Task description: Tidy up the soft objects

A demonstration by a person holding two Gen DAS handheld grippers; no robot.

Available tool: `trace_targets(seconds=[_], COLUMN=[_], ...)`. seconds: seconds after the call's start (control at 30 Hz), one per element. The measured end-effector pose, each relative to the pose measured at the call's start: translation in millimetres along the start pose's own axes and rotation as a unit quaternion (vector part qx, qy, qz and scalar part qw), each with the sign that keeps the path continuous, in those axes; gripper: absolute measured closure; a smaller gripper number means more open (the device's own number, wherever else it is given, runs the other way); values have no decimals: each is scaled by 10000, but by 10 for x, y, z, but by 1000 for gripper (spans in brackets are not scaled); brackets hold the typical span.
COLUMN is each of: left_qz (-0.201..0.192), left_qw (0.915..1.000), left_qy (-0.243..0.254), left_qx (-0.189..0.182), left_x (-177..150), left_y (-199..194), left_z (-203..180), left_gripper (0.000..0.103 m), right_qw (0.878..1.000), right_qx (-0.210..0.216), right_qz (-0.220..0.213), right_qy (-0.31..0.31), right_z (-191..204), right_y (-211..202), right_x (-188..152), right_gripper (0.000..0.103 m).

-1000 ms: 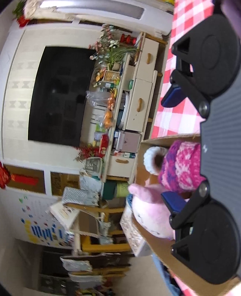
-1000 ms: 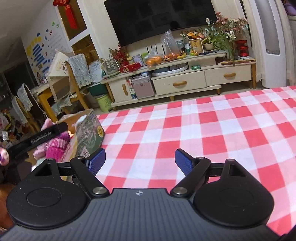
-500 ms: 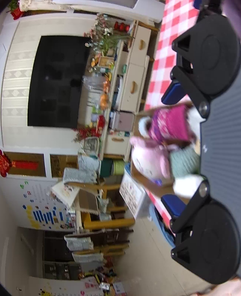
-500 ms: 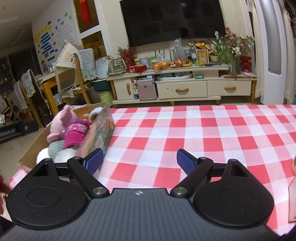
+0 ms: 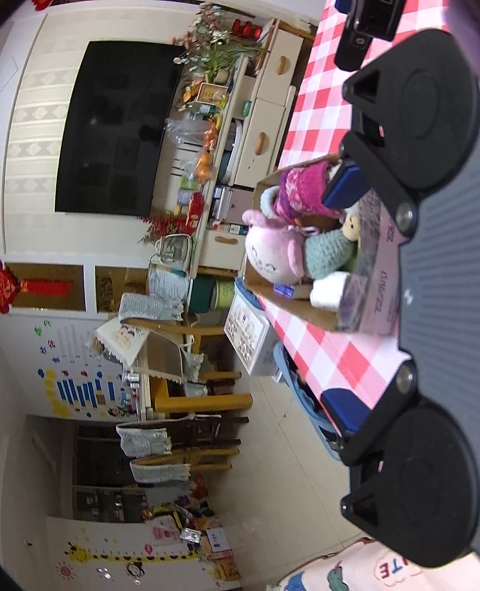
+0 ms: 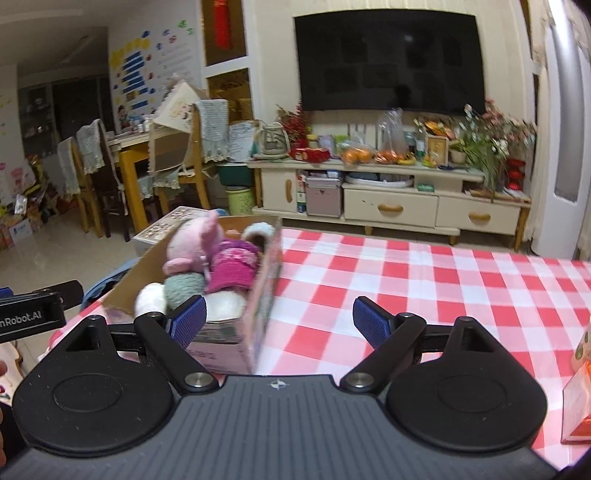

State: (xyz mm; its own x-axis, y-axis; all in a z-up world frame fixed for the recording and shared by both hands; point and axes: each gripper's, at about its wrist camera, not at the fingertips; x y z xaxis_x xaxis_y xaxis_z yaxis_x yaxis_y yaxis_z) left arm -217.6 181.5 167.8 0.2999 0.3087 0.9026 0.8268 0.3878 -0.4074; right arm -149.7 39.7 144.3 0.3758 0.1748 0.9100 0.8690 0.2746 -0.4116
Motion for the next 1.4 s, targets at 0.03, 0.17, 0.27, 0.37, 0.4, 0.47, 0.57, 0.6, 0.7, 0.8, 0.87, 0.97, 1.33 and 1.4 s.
trace_targets(seconds=[0.03, 0.17, 0.27, 0.37, 0.4, 0.47, 0.57, 0.6, 0.7, 0.8, 0.87, 0.97, 1.33, 1.4], left_qz=[12, 16, 7, -11, -3, 11, 1, 6, 28, 51, 68, 85, 167, 256], left_qw=[10000, 9999, 10000, 9999, 9999, 9999, 9999, 9999, 9999, 9999, 9999, 9999, 9996, 9993], left_qy=[-20, -112, -95, -102, -109, -136, -139, -126, -106, -101, -84, -82, 26, -23], left_qx=[6, 21, 24, 50, 46, 40, 29, 24, -15, -45, -80, -121, -226, -289], left_x=[2, -26, -42, -55, -56, -61, -63, -66, -82, -98, -109, -125, -159, -167], left_y=[-16, -85, -108, -121, -121, -122, -121, -116, -114, -116, -116, -117, -105, -83], left_z=[29, 134, 194, 240, 259, 293, 304, 303, 316, 312, 304, 296, 235, 232], left_gripper=[1, 1, 1, 1, 1, 1, 1, 1, 1, 1, 1, 1, 1, 1], right_qw=[10000, 9997, 9994, 9991, 9990, 9989, 9989, 9989, 9988, 9987, 9987, 9988, 9989, 9990], right_qx=[1, 99, 150, 172, 165, 163, 138, 137, 147, 147, 145, 127, 118, 104], right_qz=[-27, -27, -36, -55, -67, -64, -31, -29, -19, -27, -10, -1, 67, 70], right_qy=[-49, -200, -313, -388, -409, -425, -442, -442, -476, -482, -483, -479, -459, -435], right_z=[47, 225, 325, 408, 422, 440, 447, 445, 455, 447, 442, 439, 430, 413], right_y=[-22, -68, -82, -111, -117, -117, -98, -93, -84, -81, -77, -74, -60, -62], right_x=[9, 31, 26, 27, 28, 25, 15, 10, -2, -8, -14, -24, -57, -67], right_gripper=[0, 0, 0, 0, 0, 0, 0, 0, 0, 0, 0, 0, 0, 0])
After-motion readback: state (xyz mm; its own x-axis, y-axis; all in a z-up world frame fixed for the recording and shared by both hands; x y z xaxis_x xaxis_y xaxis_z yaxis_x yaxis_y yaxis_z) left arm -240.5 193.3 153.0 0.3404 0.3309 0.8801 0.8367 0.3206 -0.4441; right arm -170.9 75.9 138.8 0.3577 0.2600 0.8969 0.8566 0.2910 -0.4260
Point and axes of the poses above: each gripper's, at about its wrist camera, not at the fingertips, and y roughly the way its jaws point, z to its left, x to its top, and after that the axes turned 6 degrees about -y, right-handed
